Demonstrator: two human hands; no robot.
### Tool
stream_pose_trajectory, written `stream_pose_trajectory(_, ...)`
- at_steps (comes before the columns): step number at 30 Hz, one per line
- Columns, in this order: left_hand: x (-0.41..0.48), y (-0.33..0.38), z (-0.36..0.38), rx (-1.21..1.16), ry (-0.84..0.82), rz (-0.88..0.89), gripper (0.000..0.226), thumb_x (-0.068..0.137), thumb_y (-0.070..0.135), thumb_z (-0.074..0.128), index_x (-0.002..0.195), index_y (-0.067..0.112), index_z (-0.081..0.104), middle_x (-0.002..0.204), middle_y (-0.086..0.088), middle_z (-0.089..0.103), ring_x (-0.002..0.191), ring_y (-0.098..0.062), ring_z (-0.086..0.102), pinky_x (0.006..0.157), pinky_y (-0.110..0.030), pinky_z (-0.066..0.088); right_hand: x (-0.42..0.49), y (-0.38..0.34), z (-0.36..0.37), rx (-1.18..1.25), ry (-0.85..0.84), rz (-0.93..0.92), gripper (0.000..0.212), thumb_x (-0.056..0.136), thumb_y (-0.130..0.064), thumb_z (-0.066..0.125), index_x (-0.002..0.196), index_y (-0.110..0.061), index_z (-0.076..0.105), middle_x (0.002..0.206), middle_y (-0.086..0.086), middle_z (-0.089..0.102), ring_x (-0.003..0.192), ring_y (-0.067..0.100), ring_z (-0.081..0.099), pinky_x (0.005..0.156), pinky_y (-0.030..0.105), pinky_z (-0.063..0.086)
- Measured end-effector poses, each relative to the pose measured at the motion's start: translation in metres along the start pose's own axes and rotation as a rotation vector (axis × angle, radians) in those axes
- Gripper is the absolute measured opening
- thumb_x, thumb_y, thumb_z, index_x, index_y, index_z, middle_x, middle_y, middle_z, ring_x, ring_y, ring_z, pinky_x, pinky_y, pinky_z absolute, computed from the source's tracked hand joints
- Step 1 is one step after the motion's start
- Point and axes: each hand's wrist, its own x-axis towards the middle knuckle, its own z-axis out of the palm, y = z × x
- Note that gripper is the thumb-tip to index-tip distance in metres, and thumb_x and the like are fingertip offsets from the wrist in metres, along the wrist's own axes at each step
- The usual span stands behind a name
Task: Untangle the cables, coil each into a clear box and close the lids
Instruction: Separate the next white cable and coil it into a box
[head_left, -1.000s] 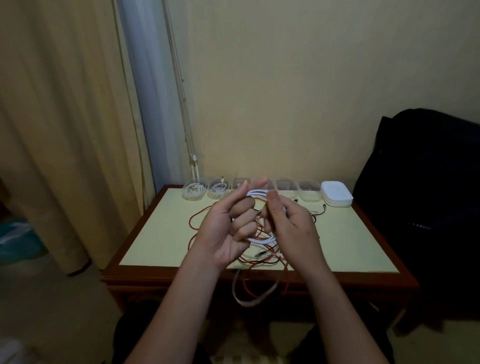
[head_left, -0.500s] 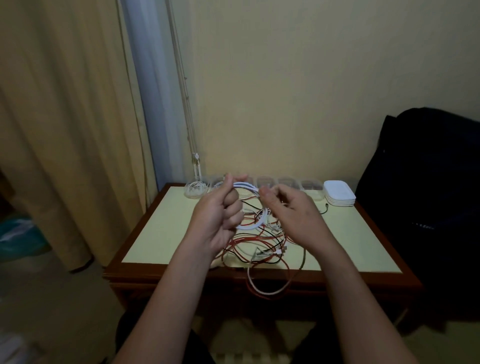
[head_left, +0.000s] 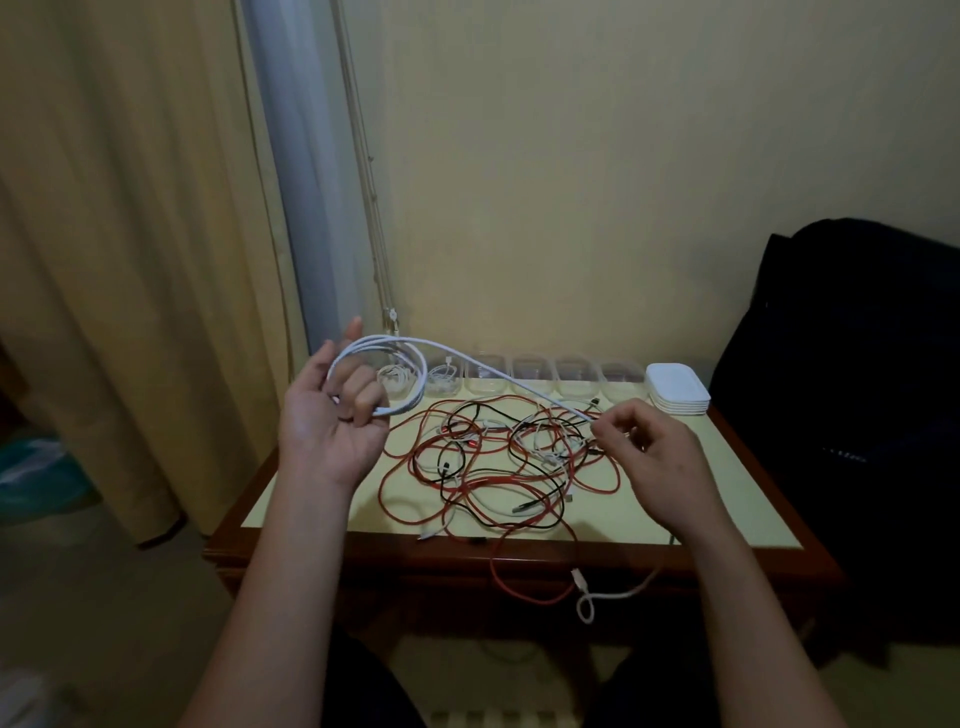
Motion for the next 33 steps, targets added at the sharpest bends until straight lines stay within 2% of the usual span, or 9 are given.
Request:
stream_pose_trajectory(5,0.002,-0.007,0.009,0.199,0.047,0.127,0.037,0.103,0.013,0.038,0.137,0.008,0.053,0.062,0.008,0.033,0.044,-0.007,0.022,0.04,-0.019,0.017,-0.003,-0.007,0.007,-0.178,0.05,-0.131,0.016,0.095,-0.024,0.068,0.079,-0.023,0.07,0.073,-0.01,0.07,0.066,0.007,0.059,0.058,0.012,0.037)
stream_pose_trajectory(9,0.003,-0.017,0.016,0.43,0.024,0.235,0.037,0.105,0.012,0.039,0.139,0.005,0.05,0.064,0.006,0.036,0.047,-0.006,0.026,0.042,-0.019,0.025,-0.005,-0.015,0.011,-0.36,-0.019,-0.263,0.019,0.098,-0.022,0.064,0.079,-0.021,0.069,0.069,-0.014,0.06,0.067,0.005,0.053,0.063,0.023,0.034)
stream_pose_trajectory(11,0.0,-0.025,0.019,0.597,0.005,0.292,0.037,0.106,0.013,0.04,0.14,0.006,0.051,0.067,0.004,0.041,0.049,-0.006,0.032,0.046,-0.019,0.029,-0.007,-0.022,0.014,-0.417,-0.083,-0.303,0.022,0.099,-0.026,0.061,0.08,-0.022,0.069,0.067,-0.02,0.055,0.068,0.003,0.049,0.064,0.02,0.032)
stream_pose_trajectory(14,-0.007,-0.039,0.021,0.85,-0.035,0.31,0.037,0.106,0.016,0.04,0.141,0.01,0.051,0.073,0.001,0.053,0.055,-0.008,0.045,0.054,-0.021,0.036,-0.013,-0.037,0.018,-0.346,-0.159,-0.343,0.03,0.096,-0.035,0.052,0.071,-0.025,0.064,0.061,-0.021,0.053,0.066,-0.001,0.051,0.064,0.011,0.031)
stream_pose_trajectory(18,-0.016,-0.056,0.02,1.13,-0.117,0.231,0.035,0.106,0.012,0.039,0.138,0.011,0.054,0.078,-0.007,0.062,0.06,-0.013,0.06,0.057,-0.022,0.053,-0.02,-0.054,0.017,-0.118,-0.155,-0.303,0.037,0.1,-0.038,0.051,0.066,-0.026,0.06,0.057,-0.012,0.056,0.058,0.006,0.054,0.057,0.018,0.035)
stream_pose_trajectory(24,-0.025,-0.076,0.013,1.369,-0.252,0.115,0.032,0.107,0.015,0.039,0.134,0.016,0.056,0.077,-0.003,0.067,0.065,-0.02,0.067,0.064,-0.026,0.056,-0.019,-0.062,0.013,-0.062,-0.04,-0.275,0.038,0.101,-0.038,0.054,0.068,-0.021,0.062,0.056,-0.003,0.056,0.052,0.011,0.05,0.053,0.022,0.032)
stream_pose_trajectory(28,-0.026,-0.087,0.013,1.315,-0.261,-0.015,0.03,0.107,0.017,0.04,0.128,0.013,0.062,0.063,0.001,0.053,0.047,-0.013,0.045,0.051,-0.021,0.041,-0.021,-0.065,0.015,-0.054,0.011,-0.284,0.029,0.098,-0.034,0.062,0.073,-0.02,0.068,0.061,-0.009,0.06,0.058,0.009,0.054,0.054,0.019,0.035)
stream_pose_trajectory(30,-0.024,-0.092,0.013,1.172,-0.223,-0.089,0.03,0.106,0.016,0.042,0.123,0.01,0.066,0.061,0.002,0.046,0.046,-0.009,0.03,0.051,-0.025,0.021,-0.019,-0.065,0.02,-0.065,0.106,-0.306,0.022,0.094,-0.033,0.067,0.077,-0.02,0.068,0.067,-0.01,0.059,0.066,0.007,0.056,0.059,0.015,0.037)
stream_pose_trajectory(33,-0.023,-0.093,0.018,0.885,-0.187,-0.217,0.033,0.102,0.016,0.046,0.124,0.002,0.065,0.058,0.003,0.033,0.042,-0.005,0.018,0.048,-0.025,0.012,-0.016,-0.065,0.025,-0.101,0.2,-0.293,0.018,0.093,-0.041,0.065,0.089,-0.023,0.062,0.087,-0.014,0.056,0.083,0.0,0.055,0.071,0.01,0.037)
